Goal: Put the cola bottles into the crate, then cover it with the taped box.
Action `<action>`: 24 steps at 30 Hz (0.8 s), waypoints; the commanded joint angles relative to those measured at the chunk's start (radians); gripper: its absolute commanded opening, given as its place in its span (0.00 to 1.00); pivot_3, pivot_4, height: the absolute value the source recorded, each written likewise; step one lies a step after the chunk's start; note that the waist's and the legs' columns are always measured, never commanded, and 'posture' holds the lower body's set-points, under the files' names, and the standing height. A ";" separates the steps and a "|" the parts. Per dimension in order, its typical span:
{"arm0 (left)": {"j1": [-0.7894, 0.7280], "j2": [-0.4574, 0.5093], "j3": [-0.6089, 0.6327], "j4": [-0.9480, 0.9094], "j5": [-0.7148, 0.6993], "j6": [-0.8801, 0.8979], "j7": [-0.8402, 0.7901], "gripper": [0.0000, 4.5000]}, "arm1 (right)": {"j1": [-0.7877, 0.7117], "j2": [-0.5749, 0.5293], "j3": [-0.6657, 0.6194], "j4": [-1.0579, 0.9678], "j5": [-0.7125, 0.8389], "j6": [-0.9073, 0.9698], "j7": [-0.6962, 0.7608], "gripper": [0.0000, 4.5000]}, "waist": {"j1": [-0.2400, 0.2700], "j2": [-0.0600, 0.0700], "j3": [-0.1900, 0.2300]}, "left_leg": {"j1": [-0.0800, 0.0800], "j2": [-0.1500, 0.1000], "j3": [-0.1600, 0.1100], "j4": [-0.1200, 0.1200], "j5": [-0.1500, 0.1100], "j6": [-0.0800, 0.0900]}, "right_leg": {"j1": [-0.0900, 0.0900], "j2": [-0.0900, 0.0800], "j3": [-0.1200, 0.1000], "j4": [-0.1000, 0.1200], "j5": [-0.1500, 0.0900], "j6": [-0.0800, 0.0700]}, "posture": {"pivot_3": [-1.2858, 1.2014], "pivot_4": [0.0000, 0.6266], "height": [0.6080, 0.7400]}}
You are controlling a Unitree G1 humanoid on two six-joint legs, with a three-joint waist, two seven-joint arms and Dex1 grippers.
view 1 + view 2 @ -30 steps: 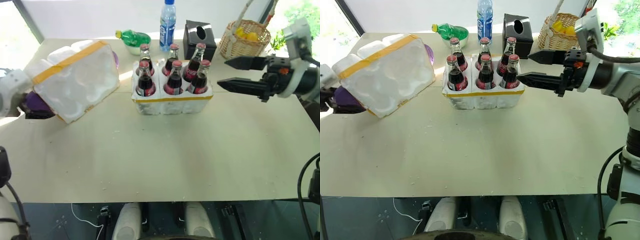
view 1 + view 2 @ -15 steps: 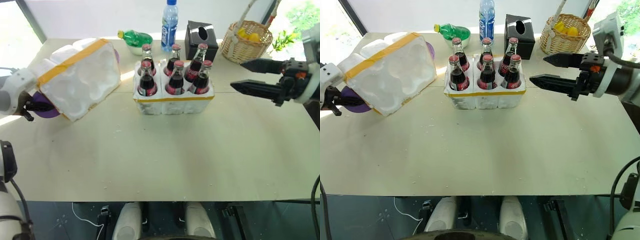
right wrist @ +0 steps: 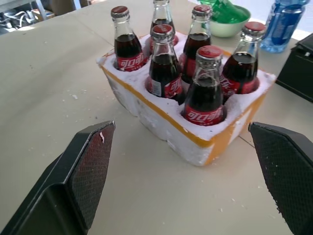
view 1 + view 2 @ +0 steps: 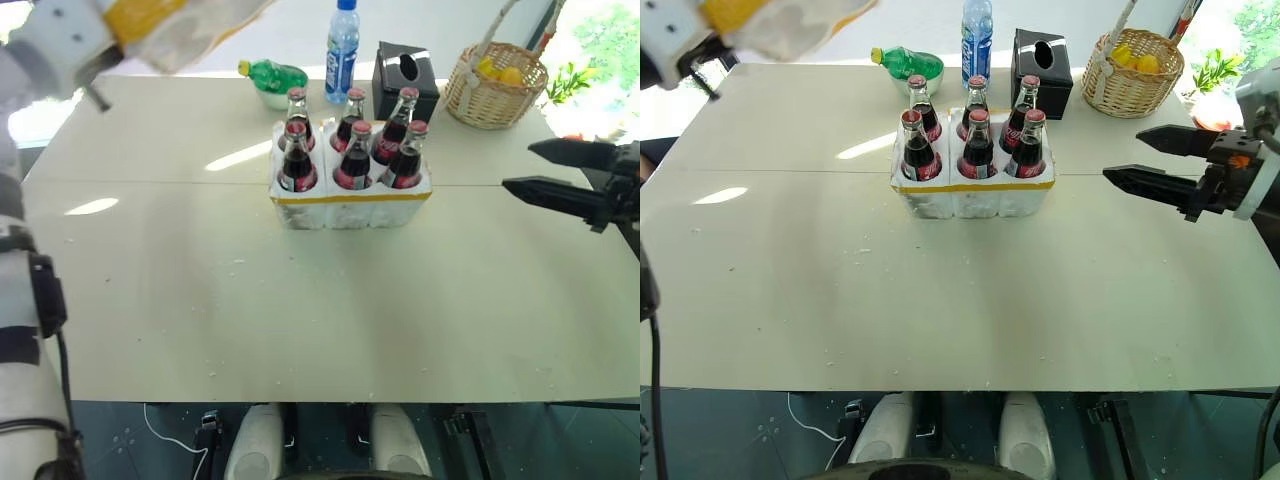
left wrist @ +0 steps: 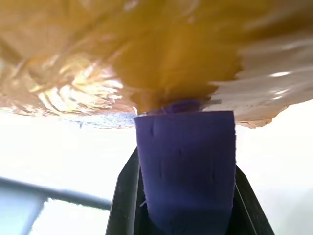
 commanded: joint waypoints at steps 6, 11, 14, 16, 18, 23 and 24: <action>0.003 -0.089 -0.220 -0.125 0.356 -0.188 0.330 0.06 | -0.002 0.007 -0.054 -0.010 0.030 -0.009 -0.048 1.00 | -0.005 0.001 -0.001 | 0.003 -0.001 0.002 0.000 0.000 0.000 | 0.000 0.001 0.001 -0.001 0.000 0.000 | 0.52 0.24 1.00; 0.016 -0.126 -0.328 -0.135 0.529 -0.164 0.496 0.06 | 0.014 0.021 -0.089 -0.029 0.067 0.009 -0.082 1.00 | 0.000 0.001 -0.001 | 0.002 0.000 0.002 0.000 0.000 0.000 | 0.000 0.001 0.001 -0.001 0.000 0.000 | 0.52 0.24 1.00; 0.052 -0.143 -0.354 -0.168 0.558 -0.161 0.528 0.06 | 0.031 0.028 -0.114 -0.044 0.088 0.016 -0.104 1.00 | 0.001 0.001 -0.001 | 0.001 0.000 0.001 0.000 0.000 0.001 | 0.000 0.001 0.001 0.000 0.000 0.000 | 0.52 0.24 1.00; 0.069 -0.148 -0.359 -0.184 0.568 -0.144 0.537 0.06 | 0.038 0.032 -0.124 -0.050 0.098 0.019 -0.118 1.00 | 0.001 0.001 -0.001 | 0.001 0.000 0.001 0.000 -0.001 0.001 | 0.000 0.001 0.001 0.000 0.000 0.000 | 0.52 0.24 1.00; 0.091 -0.155 -0.352 -0.195 0.537 -0.149 0.510 0.29 | 0.049 0.038 -0.129 -0.059 0.104 0.018 -0.128 1.00 | 0.001 0.001 -0.001 | 0.001 0.000 0.001 0.000 0.000 0.001 | 0.000 0.001 0.001 -0.001 0.000 0.000 | 0.52 0.24 1.00; 0.197 -0.112 -0.335 -0.310 0.492 -0.163 0.439 0.79 | 0.083 0.039 -0.137 -0.067 0.110 0.010 -0.139 1.00 | 0.000 0.001 -0.001 | 0.002 0.000 0.001 0.000 0.000 0.001 | 0.000 0.001 0.001 -0.001 0.000 0.000 | 0.52 0.24 1.00; 0.228 -0.097 -0.327 -0.345 0.477 -0.161 0.418 0.79 | 0.091 0.038 -0.137 -0.066 0.109 0.007 -0.138 1.00 | 0.000 0.001 -0.001 | 0.002 0.000 0.001 0.000 0.000 0.001 | 0.000 0.001 0.001 -0.001 0.000 0.000 | 0.52 0.24 1.00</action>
